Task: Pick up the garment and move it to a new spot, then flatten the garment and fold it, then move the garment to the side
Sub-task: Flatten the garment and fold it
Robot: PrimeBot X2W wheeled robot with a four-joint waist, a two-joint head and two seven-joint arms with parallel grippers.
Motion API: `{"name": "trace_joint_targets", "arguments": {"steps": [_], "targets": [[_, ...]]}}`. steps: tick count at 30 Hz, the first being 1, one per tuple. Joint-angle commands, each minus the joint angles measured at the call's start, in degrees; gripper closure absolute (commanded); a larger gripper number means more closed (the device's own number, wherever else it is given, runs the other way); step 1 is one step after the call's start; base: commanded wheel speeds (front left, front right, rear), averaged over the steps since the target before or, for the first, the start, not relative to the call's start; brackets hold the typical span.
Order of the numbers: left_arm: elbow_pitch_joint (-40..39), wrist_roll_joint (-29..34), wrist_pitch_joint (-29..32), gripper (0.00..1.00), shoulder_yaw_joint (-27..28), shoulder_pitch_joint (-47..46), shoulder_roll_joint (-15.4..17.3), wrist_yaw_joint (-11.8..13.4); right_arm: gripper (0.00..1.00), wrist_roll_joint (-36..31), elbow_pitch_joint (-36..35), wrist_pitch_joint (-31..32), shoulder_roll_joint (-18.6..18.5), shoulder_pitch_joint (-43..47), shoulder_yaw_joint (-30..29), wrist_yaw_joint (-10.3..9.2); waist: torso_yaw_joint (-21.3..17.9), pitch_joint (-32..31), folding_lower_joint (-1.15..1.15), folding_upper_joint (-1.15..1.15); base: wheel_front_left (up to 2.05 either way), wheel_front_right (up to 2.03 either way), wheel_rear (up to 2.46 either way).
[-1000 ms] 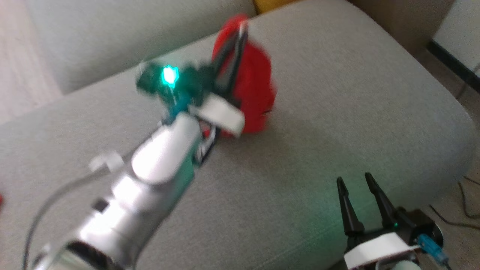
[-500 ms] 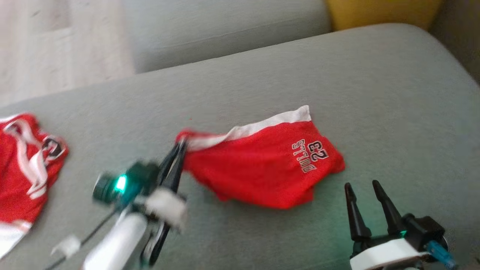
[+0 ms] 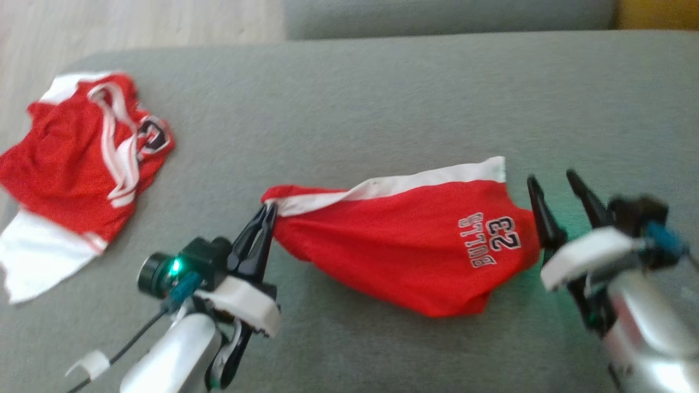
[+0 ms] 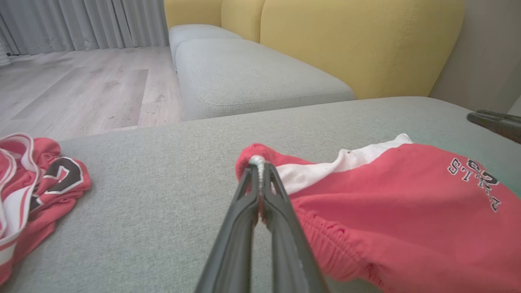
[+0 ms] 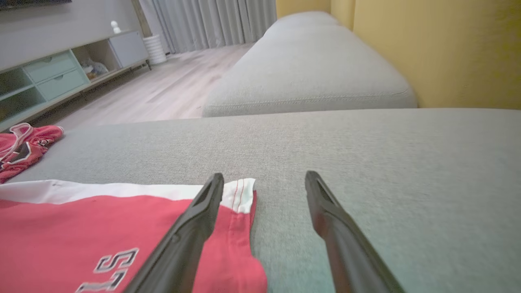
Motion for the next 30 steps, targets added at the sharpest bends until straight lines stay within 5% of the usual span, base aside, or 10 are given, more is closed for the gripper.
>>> {"name": "trace_joint_targets", "arguments": {"steps": [1,11,12,14,15,23,30], "targets": [[-1.7,0.4,-0.4,1.00,2.1,-3.9,0.5,-0.1,0.00,1.6,-0.1,1.0,-1.4,-2.6,2.4,0.37,3.3,3.1,-0.01,0.00,0.00,0.00,0.00],[1.2,1.0,-1.6,1.00,-0.1,-8.0,-3.2,-1.9,0.00,10.4,14.0,8.6,-8.3,-14.4,17.1,0.37,8.7,6.6,-0.01,0.00,0.00,0.00,0.00],[1.5,1.1,-1.7,1.00,-0.2,-8.3,-3.3,-2.0,0.06,11.0,15.1,9.0,-8.4,-14.8,17.9,0.37,8.9,6.7,-0.01,0.00,0.00,0.00,0.00],[2.0,1.1,-1.9,1.00,-0.3,-8.7,-3.5,-2.1,0.79,12.2,16.4,9.6,-8.3,-15.4,19.9,0.37,9.2,6.7,-0.01,0.00,0.00,0.00,0.00],[2.3,1.1,-1.9,1.00,-0.4,-8.8,-3.6,-2.2,1.00,12.8,16.6,9.2,-8.3,-15.7,20.9,0.37,9.2,6.6,-0.01,0.00,0.00,0.00,0.00],[2.0,2.9,-3.0,1.00,0.2,-14.6,-2.3,-3.2,1.00,13.2,18.1,0.8,-10.0,-22.8,22.6,0.37,6.2,6.5,-0.01,0.00,0.00,0.00,0.00],[2.7,8.5,-4.2,1.00,1.7,-33.6,-2.9,-4.2,1.00,9.2,16.6,-2.9,-15.0,-37.9,18.1,0.37,-0.2,9.2,-0.01,0.00,0.00,0.00,0.00]]}}
